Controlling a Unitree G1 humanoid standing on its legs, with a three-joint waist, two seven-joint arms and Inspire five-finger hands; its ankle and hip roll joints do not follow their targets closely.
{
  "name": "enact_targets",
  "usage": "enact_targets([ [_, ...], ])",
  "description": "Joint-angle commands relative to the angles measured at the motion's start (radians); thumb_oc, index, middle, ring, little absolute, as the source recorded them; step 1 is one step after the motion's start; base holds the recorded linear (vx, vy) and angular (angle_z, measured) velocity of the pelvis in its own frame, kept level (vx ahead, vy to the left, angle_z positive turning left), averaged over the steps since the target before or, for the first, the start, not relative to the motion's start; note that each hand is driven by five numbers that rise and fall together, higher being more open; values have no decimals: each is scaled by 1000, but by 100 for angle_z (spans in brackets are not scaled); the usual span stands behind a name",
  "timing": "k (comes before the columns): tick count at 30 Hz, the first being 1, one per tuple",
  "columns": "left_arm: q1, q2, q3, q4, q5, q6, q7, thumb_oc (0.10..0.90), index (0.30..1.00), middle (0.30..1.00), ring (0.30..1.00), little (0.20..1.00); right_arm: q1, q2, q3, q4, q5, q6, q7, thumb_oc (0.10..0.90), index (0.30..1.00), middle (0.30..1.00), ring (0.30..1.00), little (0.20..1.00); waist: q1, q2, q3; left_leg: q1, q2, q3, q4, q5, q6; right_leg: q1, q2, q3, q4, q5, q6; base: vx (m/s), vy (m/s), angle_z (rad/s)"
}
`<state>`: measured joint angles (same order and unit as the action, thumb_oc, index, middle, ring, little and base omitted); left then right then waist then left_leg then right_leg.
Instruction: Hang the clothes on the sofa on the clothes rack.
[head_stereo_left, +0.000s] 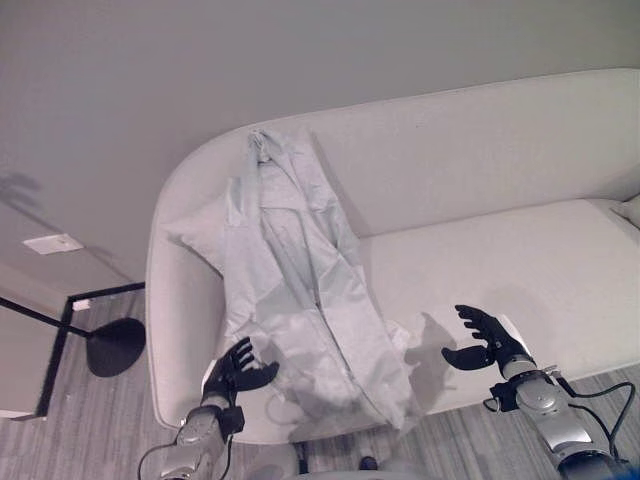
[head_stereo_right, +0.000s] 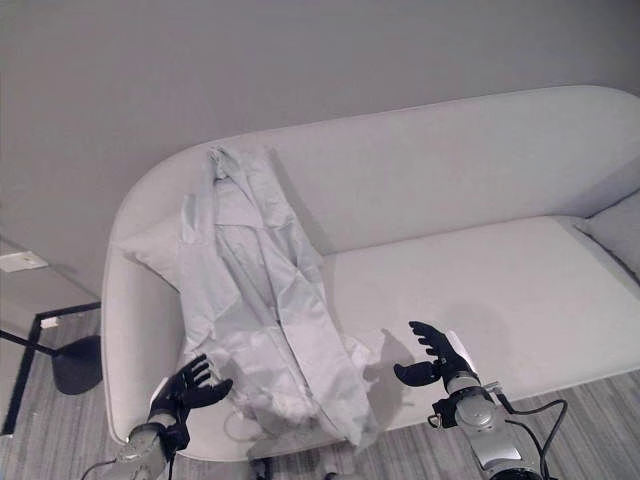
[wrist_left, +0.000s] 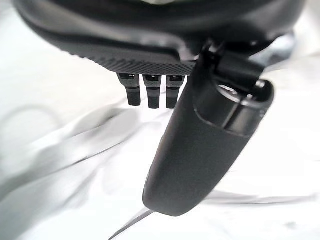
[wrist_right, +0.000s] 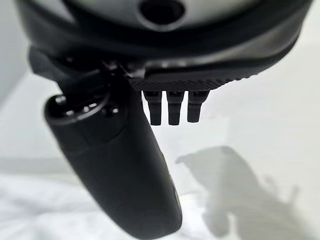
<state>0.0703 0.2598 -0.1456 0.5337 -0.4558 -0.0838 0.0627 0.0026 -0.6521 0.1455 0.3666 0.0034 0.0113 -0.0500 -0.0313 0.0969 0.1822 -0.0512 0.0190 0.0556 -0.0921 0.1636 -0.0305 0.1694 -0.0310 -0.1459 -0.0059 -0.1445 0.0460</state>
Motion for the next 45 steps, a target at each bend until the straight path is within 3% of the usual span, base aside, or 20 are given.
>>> enact_targets([
  [1, -64, 115, 58, -142, 89, -84, 26, 800, 900, 900, 900, 900, -144, -40, -25, -82, -26, -67, -41, 800, 900, 900, 900, 900, 50, -102, -4, 91, 26, 61, 5, -159, -63, -79, -210, 8, -81, 196, 157, 25, 93, -16],
  [4, -138, 178, 48, -228, 125, -91, 35, 800, 900, 900, 900, 900, -249, -75, 6, -80, -5, -73, -51, 800, 900, 900, 900, 900, 59, -107, 11, 81, 16, 63, 5, -162, -58, -93, -224, 3, -81, 208, 169, -19, 60, -8],
  [5, -217, 234, 27, -298, 134, -102, 40, 800, 900, 900, 900, 900, -337, -103, 28, -84, 41, -84, -55, 800, 900, 900, 900, 900, 68, -109, 40, 51, 13, 58, 5, -156, -59, -126, -229, 0, -81, 219, 174, -113, 16, -4],
  [9, -353, 272, -37, -350, 123, -132, 73, 800, 900, 900, 900, 900, -629, -127, 155, 93, 123, -98, -101, 800, 900, 900, 900, 900, 95, -110, 90, -27, 13, 40, 5, -129, -68, -198, -228, -2, -81, 245, 171, -129, -11, 8],
  [14, -376, 313, -61, -475, 103, -165, 82, 800, 900, 900, 900, 900, -965, -193, 264, 301, 199, -99, -139, 800, 900, 900, 900, 900, 136, -111, 115, -112, 29, 29, 5, -99, -86, -273, -216, -7, -81, 256, 163, -41, -22, 11],
  [22, -402, 333, -85, -617, 130, -179, 83, 800, 900, 900, 900, 900, -1211, -232, 386, 451, 249, -110, -133, 800, 900, 900, 900, 900, 181, -92, 141, -192, 35, 7, 5, -78, -96, -336, -205, -16, -81, 253, 162, 0, -8, 12],
  [30, -400, 325, -49, -670, 152, -190, 114, 800, 900, 900, 900, 900, -1162, -240, 321, 243, 243, -137, -192, 800, 900, 900, 900, 900, 179, -69, 150, -214, 23, -8, 5, -76, -100, -344, -215, -34, -81, 251, 166, 32, 10, 10],
  [37, -370, 309, 1, -660, 200, -179, 156, 800, 900, 900, 900, 900, -930, -196, 150, -65, 42, -101, -273, 800, 900, 900, 900, 900, 141, -73, 161, -208, 17, -8, 5, -85, -95, -344, -224, -33, -81, 251, 170, 21, 13, 3],
  [38, -359, 297, 19, -653, 218, -173, 170, 800, 900, 900, 900, 900, -853, -183, 89, -153, -55, -81, -293, 800, 900, 900, 900, 900, 125, -77, 164, -206, 16, -5, 5, -90, -91, -346, -226, -30, -81, 253, 172, 21, -1, 6],
  [41, -336, 281, 35, -652, 237, -165, 174, 800, 900, 900, 900, 900, -770, -146, 42, -249, -80, -84, -278, 800, 900, 900, 900, 900, 109, -87, 167, -203, 17, -1, 5, -93, -87, -353, -226, -21, -81, 257, 174, 6, -6, 0],
  [45, -311, 272, 42, -651, 252, -158, 171, 800, 900, 900, 900, 900, -704, -116, 70, -331, -81, -93, -207, 800, 900, 900, 900, 900, 99, -94, 174, -201, 23, 7, 5, -92, -88, -359, -224, -15, -81, 260, 174, -4, -17, -15],
])
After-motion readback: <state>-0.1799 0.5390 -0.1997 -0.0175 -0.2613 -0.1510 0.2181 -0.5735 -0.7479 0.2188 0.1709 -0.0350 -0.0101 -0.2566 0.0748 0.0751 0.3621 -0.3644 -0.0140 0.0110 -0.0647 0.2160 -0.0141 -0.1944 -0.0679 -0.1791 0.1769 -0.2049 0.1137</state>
